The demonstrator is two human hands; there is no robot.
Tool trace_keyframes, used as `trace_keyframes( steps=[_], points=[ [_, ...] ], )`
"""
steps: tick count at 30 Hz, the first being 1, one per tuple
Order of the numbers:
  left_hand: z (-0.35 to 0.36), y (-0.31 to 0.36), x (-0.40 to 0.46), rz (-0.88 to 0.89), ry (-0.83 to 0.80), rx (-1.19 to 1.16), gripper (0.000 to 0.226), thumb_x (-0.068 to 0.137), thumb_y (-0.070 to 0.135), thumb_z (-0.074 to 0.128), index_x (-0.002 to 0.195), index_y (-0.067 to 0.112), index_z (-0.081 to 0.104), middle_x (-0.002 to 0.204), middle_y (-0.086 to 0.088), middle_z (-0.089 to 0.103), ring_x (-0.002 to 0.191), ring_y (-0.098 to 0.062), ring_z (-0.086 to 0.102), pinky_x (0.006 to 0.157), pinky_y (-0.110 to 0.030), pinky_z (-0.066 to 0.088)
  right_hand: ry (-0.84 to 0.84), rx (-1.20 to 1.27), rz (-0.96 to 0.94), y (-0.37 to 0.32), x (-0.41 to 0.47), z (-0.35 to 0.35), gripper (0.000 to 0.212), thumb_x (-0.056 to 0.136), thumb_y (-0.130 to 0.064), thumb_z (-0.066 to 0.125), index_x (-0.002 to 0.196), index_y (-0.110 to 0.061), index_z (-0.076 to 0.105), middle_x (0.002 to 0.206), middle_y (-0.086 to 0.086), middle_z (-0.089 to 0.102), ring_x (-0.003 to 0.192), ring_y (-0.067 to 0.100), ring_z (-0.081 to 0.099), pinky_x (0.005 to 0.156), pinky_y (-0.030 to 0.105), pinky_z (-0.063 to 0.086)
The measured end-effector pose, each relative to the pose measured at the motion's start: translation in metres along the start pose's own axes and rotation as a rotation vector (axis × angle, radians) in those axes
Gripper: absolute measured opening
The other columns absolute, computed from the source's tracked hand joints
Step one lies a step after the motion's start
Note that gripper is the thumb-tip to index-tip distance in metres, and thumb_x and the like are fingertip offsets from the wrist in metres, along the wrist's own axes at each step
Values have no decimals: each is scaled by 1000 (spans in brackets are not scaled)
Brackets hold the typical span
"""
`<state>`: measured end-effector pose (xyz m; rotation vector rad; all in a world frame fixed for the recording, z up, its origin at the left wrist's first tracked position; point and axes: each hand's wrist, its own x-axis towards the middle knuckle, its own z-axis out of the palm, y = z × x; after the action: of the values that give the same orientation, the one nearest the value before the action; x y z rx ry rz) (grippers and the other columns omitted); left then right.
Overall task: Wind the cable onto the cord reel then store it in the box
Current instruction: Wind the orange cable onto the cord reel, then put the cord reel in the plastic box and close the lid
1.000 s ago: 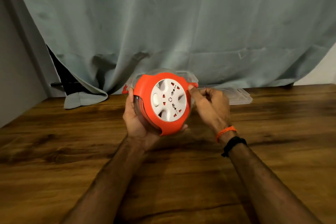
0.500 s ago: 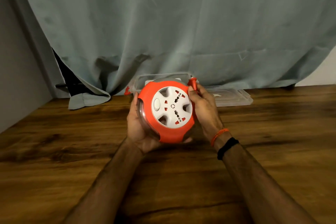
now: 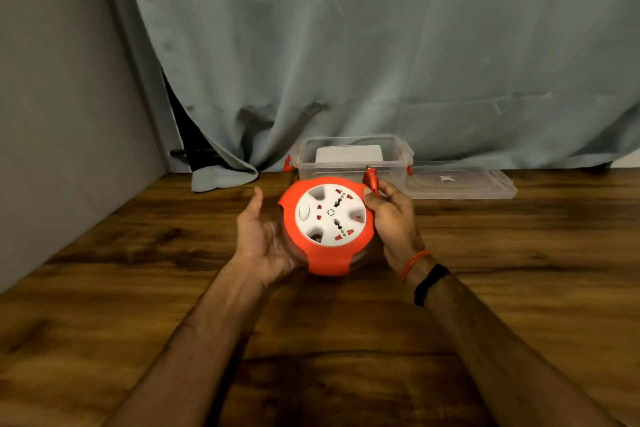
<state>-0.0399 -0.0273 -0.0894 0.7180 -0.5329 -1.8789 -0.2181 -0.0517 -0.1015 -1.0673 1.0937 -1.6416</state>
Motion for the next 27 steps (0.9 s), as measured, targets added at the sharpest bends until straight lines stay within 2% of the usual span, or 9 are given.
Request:
trace_keyframes(
  steps=[2, 4, 8, 11, 14, 19, 22, 25, 27],
  points=[
    [-5, 5, -15, 152, 87, 6, 45, 100, 44, 49, 104, 3, 66, 101, -22, 74, 94, -37, 71, 76, -55, 58, 15, -30, 37, 4, -9, 10, 20, 95, -13, 56, 115, -13, 62, 95, 11, 72, 79, 25, 70, 74, 41, 60],
    [-11, 10, -24, 301, 208, 123, 15, 100, 14, 51, 104, 5, 63, 91, -13, 71, 76, -26, 70, 61, -41, 62, 17, -63, 75, 10, -16, 20, 20, 96, -16, 56, 115, -13, 61, 88, 6, 72, 75, 23, 70, 75, 42, 59],
    [-24, 18, -34, 442, 403, 333, 46, 93, -17, 48, 135, 1, 55, 124, -21, 65, 90, -24, 66, 68, -29, 58, -3, -139, 106, 22, -26, 47, 32, 96, -19, 53, 127, -11, 57, 106, 11, 70, 96, 29, 68, 91, 48, 55],
    [-39, 28, -40, 470, 496, 386, 48, 91, -19, 50, 136, -3, 55, 132, -21, 61, 96, -27, 65, 73, -29, 56, -33, -181, 140, 28, -32, 69, 38, 96, -20, 52, 133, -12, 53, 122, 13, 66, 111, 32, 63, 100, 50, 49],
    [-53, 38, -45, 461, 544, 394, 45, 92, -19, 48, 135, -6, 55, 115, -18, 66, 79, -21, 64, 58, -24, 57, -69, -231, 154, 34, -34, 89, 44, 94, -15, 53, 138, -13, 51, 131, 9, 62, 120, 26, 59, 107, 44, 45],
    [-74, 45, -51, 427, 668, 476, 39, 93, -17, 47, 129, -4, 58, 119, -23, 65, 74, -22, 63, 55, -29, 56, -100, -351, 150, 41, -40, 113, 48, 91, -17, 54, 139, -20, 50, 140, -3, 55, 127, 20, 53, 111, 38, 41],
    [-84, 47, -54, 431, 741, 550, 42, 91, -15, 46, 129, -2, 59, 114, -23, 66, 67, -19, 59, 51, -27, 53, -107, -436, 160, 48, -44, 121, 46, 91, -18, 54, 137, -19, 52, 136, 2, 58, 124, 23, 55, 109, 37, 42],
    [-94, 45, -55, 435, 758, 637, 43, 91, -12, 46, 131, 0, 58, 118, -23, 66, 74, -25, 63, 53, -27, 50, -106, -604, 135, 55, -49, 124, 42, 93, -17, 53, 134, -12, 54, 133, 12, 60, 124, 30, 54, 108, 39, 42],
    [-99, 43, -54, 420, 742, 703, 45, 91, -10, 46, 133, 0, 58, 123, -26, 66, 91, -34, 68, 64, -36, 58, -108, -681, 102, 57, -51, 126, 42, 94, -16, 51, 135, -9, 53, 133, 16, 58, 125, 32, 52, 108, 39, 41]
  ],
)
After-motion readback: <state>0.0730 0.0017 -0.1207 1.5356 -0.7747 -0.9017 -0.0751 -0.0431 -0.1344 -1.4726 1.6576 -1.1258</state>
